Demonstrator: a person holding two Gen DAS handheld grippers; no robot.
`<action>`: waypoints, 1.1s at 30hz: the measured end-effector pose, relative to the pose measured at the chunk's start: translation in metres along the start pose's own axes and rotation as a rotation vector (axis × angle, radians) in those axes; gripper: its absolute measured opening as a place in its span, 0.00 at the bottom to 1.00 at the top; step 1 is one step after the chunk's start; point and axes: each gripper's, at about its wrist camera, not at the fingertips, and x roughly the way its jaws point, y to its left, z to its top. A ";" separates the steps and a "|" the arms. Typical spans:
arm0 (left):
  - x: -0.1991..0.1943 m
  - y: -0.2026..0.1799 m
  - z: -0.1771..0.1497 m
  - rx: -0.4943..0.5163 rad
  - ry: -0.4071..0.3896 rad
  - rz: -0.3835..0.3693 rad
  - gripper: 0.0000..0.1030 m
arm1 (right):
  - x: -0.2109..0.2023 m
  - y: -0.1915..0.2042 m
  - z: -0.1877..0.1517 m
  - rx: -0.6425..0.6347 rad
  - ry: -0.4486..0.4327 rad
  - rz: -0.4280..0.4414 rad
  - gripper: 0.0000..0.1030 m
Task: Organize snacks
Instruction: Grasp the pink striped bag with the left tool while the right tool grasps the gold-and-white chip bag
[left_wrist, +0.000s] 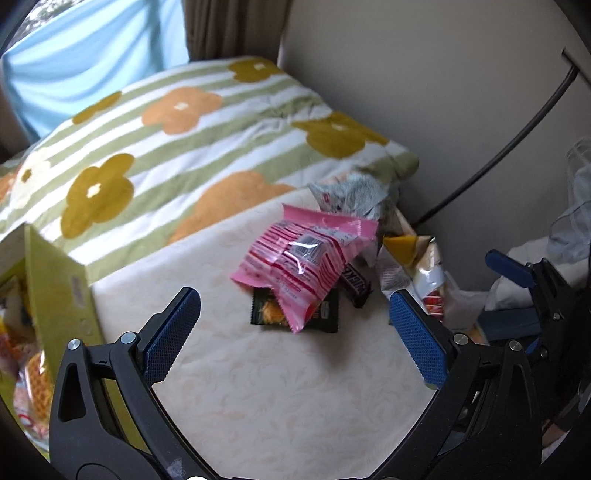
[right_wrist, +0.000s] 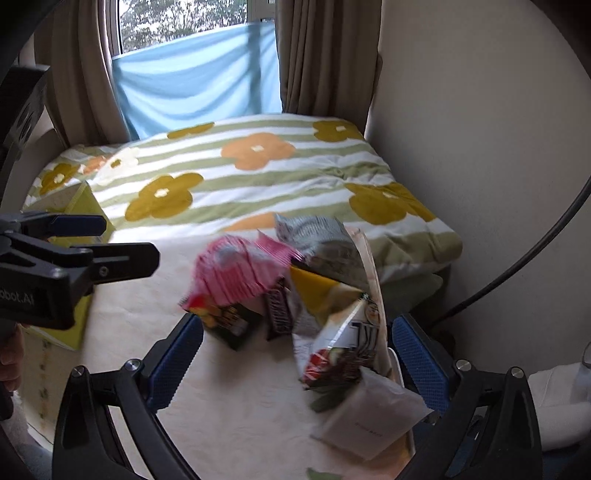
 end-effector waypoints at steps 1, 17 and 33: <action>0.008 -0.003 0.002 0.010 0.009 0.003 0.99 | 0.008 -0.003 -0.003 -0.005 0.010 -0.004 0.99; 0.128 -0.013 0.027 0.165 0.222 0.016 0.98 | 0.071 -0.018 -0.023 0.022 0.114 -0.066 0.99; 0.126 -0.012 0.027 0.258 0.194 0.044 0.74 | 0.099 -0.019 -0.012 0.069 0.155 -0.092 0.99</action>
